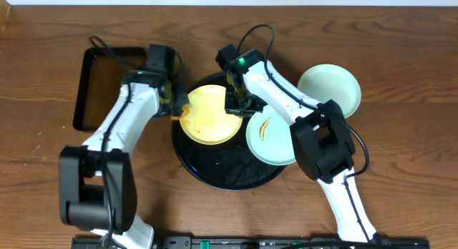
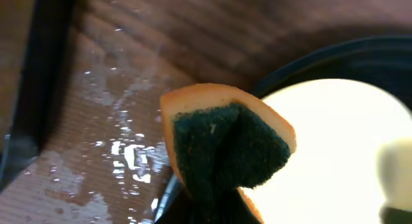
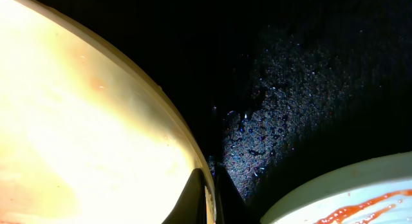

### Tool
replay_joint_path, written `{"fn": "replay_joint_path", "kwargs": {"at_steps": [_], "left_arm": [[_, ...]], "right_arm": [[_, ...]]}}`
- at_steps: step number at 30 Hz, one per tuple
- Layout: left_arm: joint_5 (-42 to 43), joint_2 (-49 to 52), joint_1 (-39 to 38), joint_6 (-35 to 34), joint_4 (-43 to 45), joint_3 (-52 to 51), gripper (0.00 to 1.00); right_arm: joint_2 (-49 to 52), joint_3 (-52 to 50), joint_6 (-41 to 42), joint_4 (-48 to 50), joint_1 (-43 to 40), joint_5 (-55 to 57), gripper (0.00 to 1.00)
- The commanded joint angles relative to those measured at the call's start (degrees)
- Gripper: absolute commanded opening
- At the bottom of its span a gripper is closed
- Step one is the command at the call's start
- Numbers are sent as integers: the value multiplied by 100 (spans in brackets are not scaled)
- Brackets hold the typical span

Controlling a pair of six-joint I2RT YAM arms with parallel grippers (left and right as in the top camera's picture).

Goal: Clean dirty plates on tray and stack at the side
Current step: 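Rub the sponge along the yellow plate's sauce smear with the left gripper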

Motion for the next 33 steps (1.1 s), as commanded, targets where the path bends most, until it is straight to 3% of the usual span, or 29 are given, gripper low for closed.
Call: {"fn": "replay_joint_path", "kwargs": {"at_steps": [1, 7, 14, 26, 33], "left_arm": [[848, 157, -17, 57, 35, -52, 7], [1790, 560, -120, 57, 535, -219, 8], [1847, 1257, -205, -136, 892, -219, 7], [-1320, 1141, -37, -28, 66, -127, 7], [-1700, 667, -39, -9, -20, 33, 7]], "right_arm": [[162, -39, 162, -15, -68, 568, 1], [162, -39, 162, -11, -68, 568, 1], [162, -39, 162, -17, -68, 568, 2], [162, -39, 162, -24, -68, 570, 2], [162, -39, 160, -42, -68, 570, 1]]}}
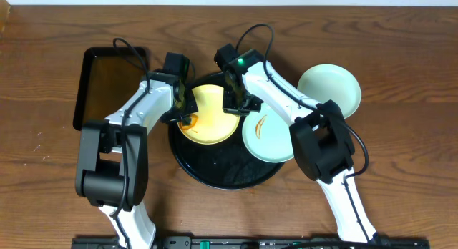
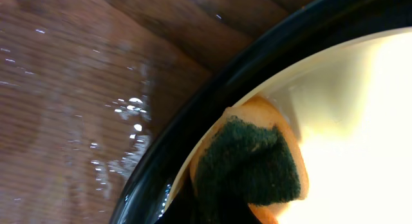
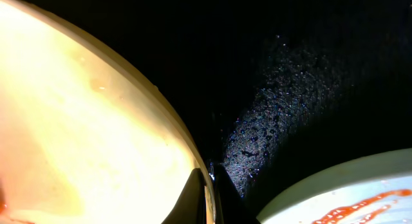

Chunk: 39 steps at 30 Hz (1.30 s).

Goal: Clean dirty plates on tray and stack at the side
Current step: 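Rub the sponge along the yellow plate's sauce smear with the left gripper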

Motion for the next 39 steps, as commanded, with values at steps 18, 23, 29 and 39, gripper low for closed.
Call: {"fn": "replay_joint_path", "kwargs": {"at_steps": [18, 23, 29, 39], "left_arm": [[1211, -1040, 212, 87, 72, -96, 8], [1657, -647, 192, -280, 94, -192, 8], [1958, -136, 0, -280, 299, -192, 8], [704, 107, -140, -107, -70, -192, 8]], "right_arm": [[162, -50, 142, -160, -101, 658, 1], [162, -50, 142, -160, -101, 658, 1], [162, -50, 142, -162, -101, 658, 1], [162, -50, 140, -181, -101, 660, 2]]}}
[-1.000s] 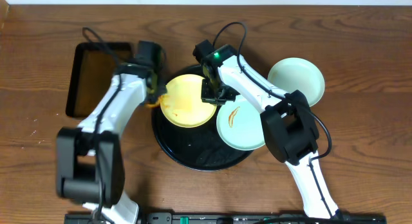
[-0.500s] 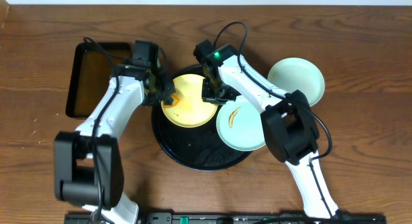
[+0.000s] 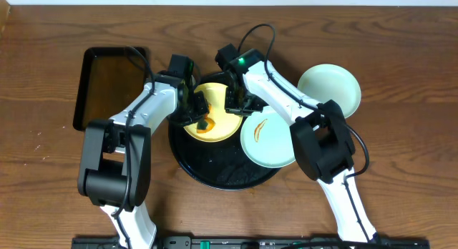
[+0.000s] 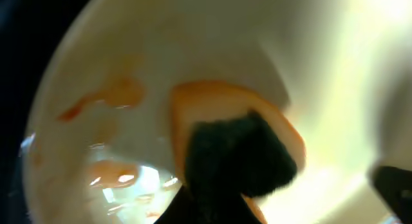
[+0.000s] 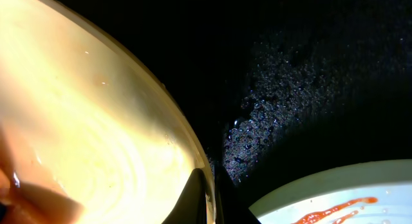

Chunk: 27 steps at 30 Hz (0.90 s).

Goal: Clean dirty plates on tray and stack at the side
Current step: 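Rub the sponge along the yellow plate's sauce smear with the left gripper, then scrub the yellow plate rim with the left-held sponge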

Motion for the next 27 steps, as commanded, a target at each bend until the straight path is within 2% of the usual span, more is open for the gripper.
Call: {"fn": "replay_joint_path", "kwargs": {"at_steps": [1, 5, 9, 13, 16, 23, 27], "left_arm": [[-1217, 59, 26, 50, -264, -81, 8], [-2524, 59, 26, 52, -369, -81, 8], [-3250, 57, 24, 315, -146, -81, 8], [-3292, 57, 24, 1193, 302, -79, 8], [-3292, 46, 13, 1576, 570, -50, 8], [-3268, -319, -9, 1591, 833, -9, 7], [-3073, -629, -7, 1375, 935, -7, 7]], "right_arm": [[162, -50, 52, -48, -72, 490, 1], [162, -50, 52, -46, -72, 490, 2], [162, -50, 52, -48, -72, 490, 1], [162, -50, 52, -48, -72, 490, 2], [162, -50, 28, -50, -72, 511, 2], [162, -50, 28, -52, -72, 560, 1], [162, -50, 31, -50, -72, 570, 1]]}}
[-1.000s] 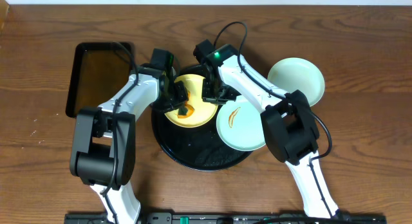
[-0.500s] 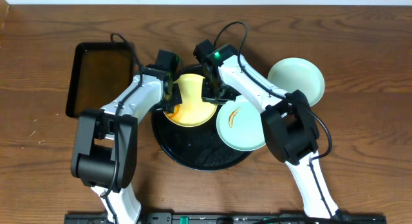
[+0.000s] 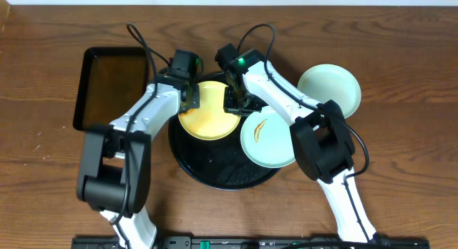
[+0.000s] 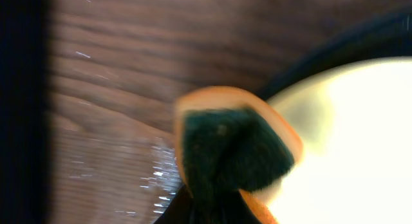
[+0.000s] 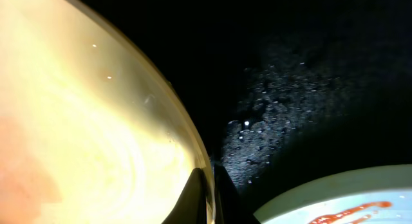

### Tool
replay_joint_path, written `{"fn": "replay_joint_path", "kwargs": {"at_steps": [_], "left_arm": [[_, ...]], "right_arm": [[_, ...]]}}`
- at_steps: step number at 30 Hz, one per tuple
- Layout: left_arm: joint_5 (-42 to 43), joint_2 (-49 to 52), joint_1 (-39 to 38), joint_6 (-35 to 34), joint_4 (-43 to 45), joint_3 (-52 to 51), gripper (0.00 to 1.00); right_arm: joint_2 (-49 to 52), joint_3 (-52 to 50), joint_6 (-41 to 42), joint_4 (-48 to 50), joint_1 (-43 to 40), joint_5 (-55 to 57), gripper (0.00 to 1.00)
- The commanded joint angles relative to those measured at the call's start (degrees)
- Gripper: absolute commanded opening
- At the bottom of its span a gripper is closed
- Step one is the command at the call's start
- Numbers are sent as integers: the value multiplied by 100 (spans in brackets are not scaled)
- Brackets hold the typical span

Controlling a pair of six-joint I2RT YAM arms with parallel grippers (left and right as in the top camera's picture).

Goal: Clean dirty plates on tray and stack at the side
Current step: 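Scrub the yellow plate rim with the left-held sponge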

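Note:
A yellow plate (image 3: 207,113) lies on the round black tray (image 3: 222,170), smeared orange and wet. My right gripper (image 5: 209,185) is shut on the plate's right rim (image 5: 193,147). My left gripper (image 4: 215,214) is shut on an orange sponge with a dark green scrub face (image 4: 235,150); it hangs at the plate's upper left edge (image 3: 192,93), partly over the wet wood. A pale green plate (image 3: 268,138) with a red sauce streak sits on the tray's right side (image 5: 347,208).
A clean pale green plate (image 3: 329,88) rests on the table at the right. A black rectangular tray (image 3: 107,84) of brown liquid stands at the left. Water drops lie on the wood (image 4: 122,166) by the round tray.
My left gripper and the sponge have moved from the middle of the yellow plate up to its upper left edge. The right gripper still grips the rim.
The sponge was first held at the plate's left edge, over wet wood. Then it lay on the plate's left rim, then on the smeared middle of the plate. Now it is back at the upper left edge. The right gripper held the rim throughout.

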Motion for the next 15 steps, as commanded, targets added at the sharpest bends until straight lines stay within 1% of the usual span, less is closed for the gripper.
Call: {"fn": "replay_joint_path", "kwargs": {"at_steps": [1, 6, 11, 13, 15], "left_arm": [[-267, -468, 151, -48, 114, -11, 8], [564, -826, 151, -50, 236, -11, 7], [2057, -857, 151, -310, 46, -13, 8], [2312, -811, 131, -466, -28, -46, 8], [2371, -754, 111, -754, -31, -138, 8]], "right_arm": [[162, -55, 24, -109, -76, 660, 2], [162, -55, 24, -111, -76, 658, 2], [162, -55, 24, -109, -76, 658, 1], [162, -55, 26, -109, -76, 658, 2], [162, -55, 26, -107, -76, 656, 1]]}}
